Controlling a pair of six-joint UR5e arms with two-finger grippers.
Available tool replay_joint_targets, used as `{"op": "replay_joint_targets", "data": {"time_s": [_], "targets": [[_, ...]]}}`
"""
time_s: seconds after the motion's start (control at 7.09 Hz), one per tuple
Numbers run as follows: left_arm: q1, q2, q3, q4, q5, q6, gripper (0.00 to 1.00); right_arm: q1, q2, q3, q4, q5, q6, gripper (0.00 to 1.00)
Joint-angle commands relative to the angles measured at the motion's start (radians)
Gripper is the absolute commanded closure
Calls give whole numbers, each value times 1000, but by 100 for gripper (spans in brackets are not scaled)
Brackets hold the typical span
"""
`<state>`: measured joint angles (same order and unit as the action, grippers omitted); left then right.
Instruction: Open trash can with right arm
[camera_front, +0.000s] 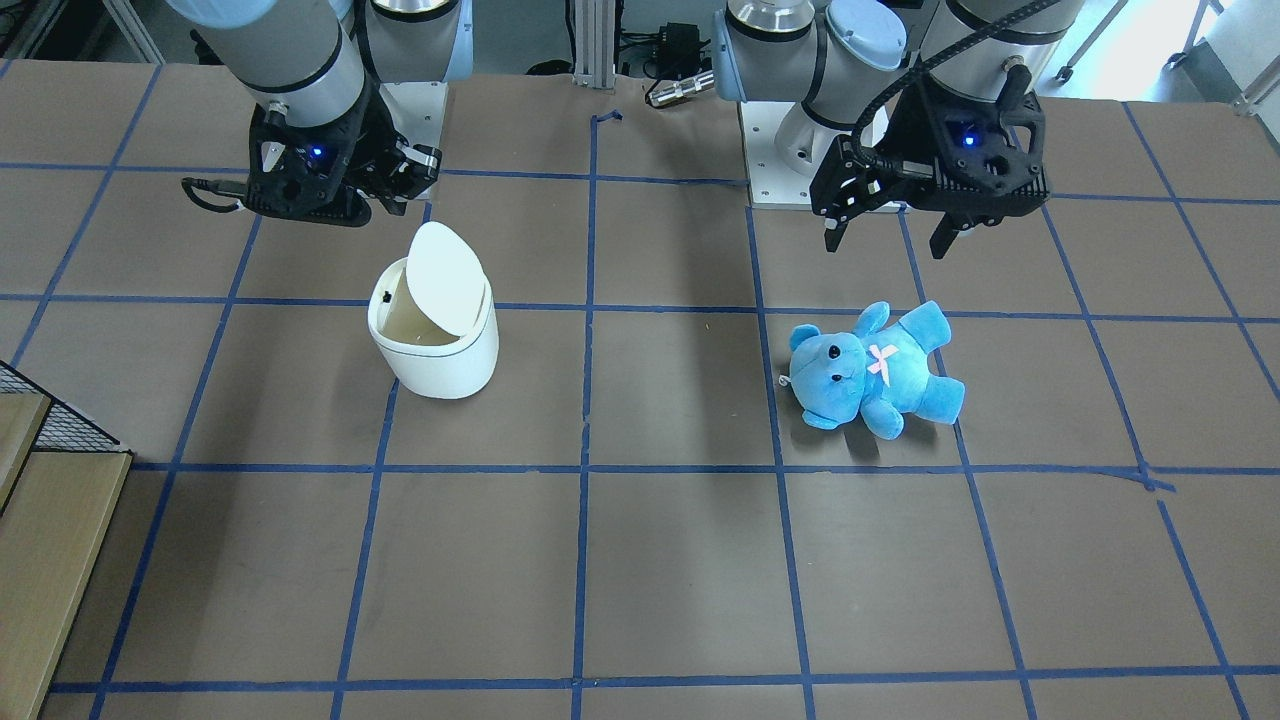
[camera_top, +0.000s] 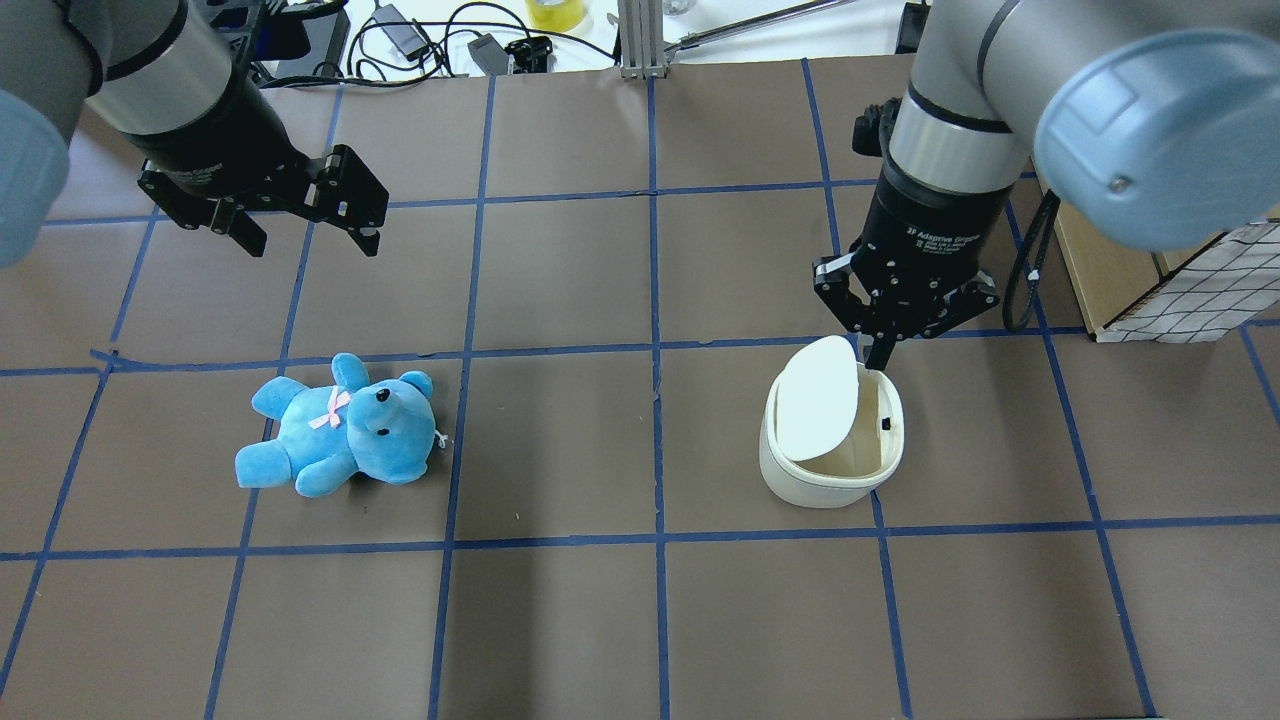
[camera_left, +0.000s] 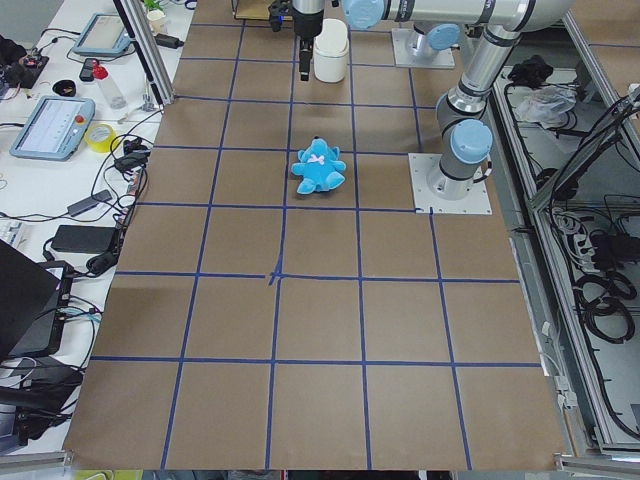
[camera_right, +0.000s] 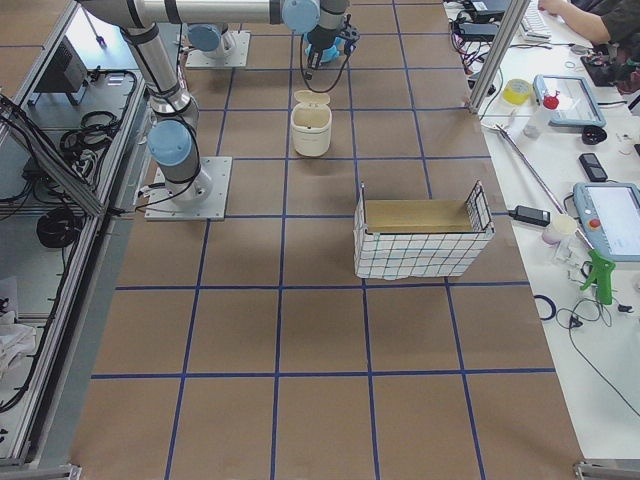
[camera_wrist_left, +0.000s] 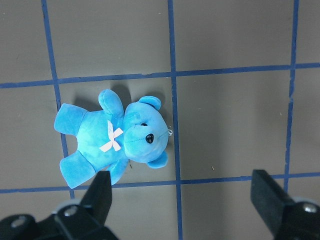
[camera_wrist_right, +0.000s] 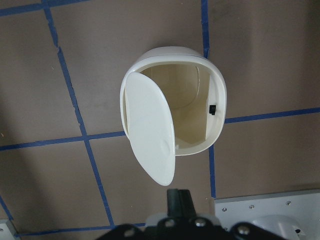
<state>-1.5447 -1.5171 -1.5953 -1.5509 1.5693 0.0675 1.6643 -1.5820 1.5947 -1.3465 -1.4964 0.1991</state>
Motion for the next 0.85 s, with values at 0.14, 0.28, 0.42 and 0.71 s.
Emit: {"op": "replay_joint_targets", "data": {"time_s": [0.14, 0.28, 0.42, 0.71], "targets": [[0, 0, 0, 0, 0, 0, 0, -12, 2, -48, -51, -56, -165, 0], [0, 0, 0, 0, 0, 0, 0, -27, 2, -59, -144, -47, -168, 0], [0, 0, 0, 0, 0, 0, 0, -64, 4, -59, -240, -44, -190, 0], [0, 0, 0, 0, 0, 0, 0, -95, -1, -64, -158, -59, -192, 0]]}}
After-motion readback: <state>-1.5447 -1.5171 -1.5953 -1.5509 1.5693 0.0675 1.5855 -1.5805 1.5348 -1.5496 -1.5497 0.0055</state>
